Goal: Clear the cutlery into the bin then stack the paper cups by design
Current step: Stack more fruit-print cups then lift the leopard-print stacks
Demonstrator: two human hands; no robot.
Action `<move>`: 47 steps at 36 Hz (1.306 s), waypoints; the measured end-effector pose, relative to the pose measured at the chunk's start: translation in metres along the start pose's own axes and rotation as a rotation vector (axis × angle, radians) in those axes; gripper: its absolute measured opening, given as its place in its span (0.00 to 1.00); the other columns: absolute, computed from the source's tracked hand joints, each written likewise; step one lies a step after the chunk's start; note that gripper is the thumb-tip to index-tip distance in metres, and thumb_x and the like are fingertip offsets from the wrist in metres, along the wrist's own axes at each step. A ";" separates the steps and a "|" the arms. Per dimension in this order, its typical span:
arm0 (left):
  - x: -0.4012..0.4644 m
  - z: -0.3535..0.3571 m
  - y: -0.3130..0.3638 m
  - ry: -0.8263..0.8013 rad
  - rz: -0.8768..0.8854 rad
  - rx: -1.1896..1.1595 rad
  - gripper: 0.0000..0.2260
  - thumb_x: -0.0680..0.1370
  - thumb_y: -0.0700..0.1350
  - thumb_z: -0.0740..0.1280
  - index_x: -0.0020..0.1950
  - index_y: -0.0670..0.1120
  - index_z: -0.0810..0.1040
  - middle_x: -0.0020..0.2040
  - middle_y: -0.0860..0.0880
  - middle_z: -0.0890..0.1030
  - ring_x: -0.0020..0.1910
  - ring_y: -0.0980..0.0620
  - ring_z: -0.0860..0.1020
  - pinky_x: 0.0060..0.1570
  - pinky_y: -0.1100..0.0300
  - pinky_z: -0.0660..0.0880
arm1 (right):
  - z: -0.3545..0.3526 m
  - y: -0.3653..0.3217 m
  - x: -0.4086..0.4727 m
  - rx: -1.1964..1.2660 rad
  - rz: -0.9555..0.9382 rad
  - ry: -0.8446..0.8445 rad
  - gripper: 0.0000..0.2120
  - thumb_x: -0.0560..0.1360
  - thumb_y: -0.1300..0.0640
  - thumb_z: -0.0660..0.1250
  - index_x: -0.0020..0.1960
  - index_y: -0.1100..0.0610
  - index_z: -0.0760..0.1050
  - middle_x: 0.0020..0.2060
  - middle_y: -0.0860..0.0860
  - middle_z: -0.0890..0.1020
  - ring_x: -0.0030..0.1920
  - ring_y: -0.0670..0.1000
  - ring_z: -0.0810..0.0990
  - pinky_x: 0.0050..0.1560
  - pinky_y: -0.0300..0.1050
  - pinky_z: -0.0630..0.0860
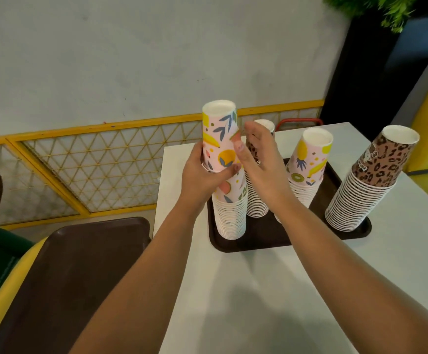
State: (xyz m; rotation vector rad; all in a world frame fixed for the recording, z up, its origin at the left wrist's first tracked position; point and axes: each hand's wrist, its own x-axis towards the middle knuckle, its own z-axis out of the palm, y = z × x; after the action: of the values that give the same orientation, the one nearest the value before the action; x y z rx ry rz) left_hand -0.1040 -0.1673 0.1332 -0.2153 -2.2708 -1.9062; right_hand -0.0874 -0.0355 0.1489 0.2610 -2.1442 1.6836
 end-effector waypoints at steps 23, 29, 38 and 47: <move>-0.022 0.022 -0.073 -0.107 -0.150 -0.045 0.39 0.61 0.47 0.80 0.69 0.51 0.67 0.63 0.53 0.77 0.61 0.56 0.77 0.62 0.51 0.75 | -0.061 0.098 -0.033 -0.397 0.115 0.463 0.49 0.62 0.52 0.79 0.73 0.60 0.53 0.69 0.57 0.64 0.69 0.55 0.63 0.68 0.55 0.66; -0.019 0.031 -0.076 -0.110 -0.169 0.006 0.37 0.63 0.43 0.79 0.69 0.53 0.67 0.62 0.57 0.78 0.61 0.57 0.76 0.60 0.55 0.75 | -0.072 0.117 -0.024 -0.395 0.175 0.407 0.45 0.63 0.58 0.78 0.72 0.58 0.56 0.67 0.55 0.68 0.67 0.52 0.68 0.64 0.47 0.70; -0.023 0.052 -0.071 -0.061 -0.144 0.003 0.36 0.62 0.40 0.79 0.65 0.54 0.67 0.59 0.59 0.78 0.60 0.58 0.77 0.61 0.55 0.76 | -0.084 0.127 -0.016 -0.470 0.151 0.366 0.43 0.63 0.56 0.78 0.71 0.59 0.59 0.65 0.55 0.70 0.65 0.52 0.70 0.57 0.39 0.66; -0.019 0.091 -0.066 0.019 -0.125 0.042 0.40 0.57 0.55 0.77 0.67 0.53 0.67 0.62 0.53 0.77 0.62 0.51 0.76 0.59 0.50 0.77 | -0.110 0.142 -0.003 -0.447 0.136 0.334 0.43 0.64 0.56 0.77 0.71 0.59 0.58 0.66 0.55 0.70 0.65 0.51 0.70 0.58 0.37 0.66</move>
State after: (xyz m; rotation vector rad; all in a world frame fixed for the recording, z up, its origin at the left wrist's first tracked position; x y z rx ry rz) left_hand -0.1029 -0.0887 0.0505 -0.0508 -2.3599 -1.9079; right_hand -0.1178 0.1061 0.0425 -0.2798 -2.2360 1.1614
